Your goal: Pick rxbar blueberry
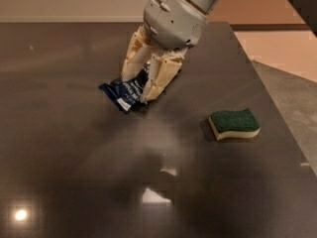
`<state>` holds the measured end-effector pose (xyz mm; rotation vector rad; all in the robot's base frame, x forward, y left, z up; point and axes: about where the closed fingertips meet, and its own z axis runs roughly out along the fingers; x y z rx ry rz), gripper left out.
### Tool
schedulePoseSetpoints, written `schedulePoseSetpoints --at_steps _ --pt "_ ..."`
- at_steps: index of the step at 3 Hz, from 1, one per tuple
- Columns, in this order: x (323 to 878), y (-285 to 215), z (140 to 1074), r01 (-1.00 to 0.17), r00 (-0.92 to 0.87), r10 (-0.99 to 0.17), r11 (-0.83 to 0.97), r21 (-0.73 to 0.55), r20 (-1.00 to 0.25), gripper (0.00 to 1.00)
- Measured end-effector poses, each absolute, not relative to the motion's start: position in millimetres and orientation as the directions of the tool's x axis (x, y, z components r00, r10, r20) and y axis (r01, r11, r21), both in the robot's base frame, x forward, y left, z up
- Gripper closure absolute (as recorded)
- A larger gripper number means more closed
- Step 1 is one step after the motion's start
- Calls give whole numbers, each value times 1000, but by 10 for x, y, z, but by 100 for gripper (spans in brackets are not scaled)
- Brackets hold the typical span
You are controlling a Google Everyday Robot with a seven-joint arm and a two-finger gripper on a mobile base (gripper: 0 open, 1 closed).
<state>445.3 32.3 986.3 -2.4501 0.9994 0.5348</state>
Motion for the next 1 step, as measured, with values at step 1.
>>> schedulePoseSetpoints --at_steps 1 --pt "4502 382 9884 -728 667 -554 -629 -273 -499 100"
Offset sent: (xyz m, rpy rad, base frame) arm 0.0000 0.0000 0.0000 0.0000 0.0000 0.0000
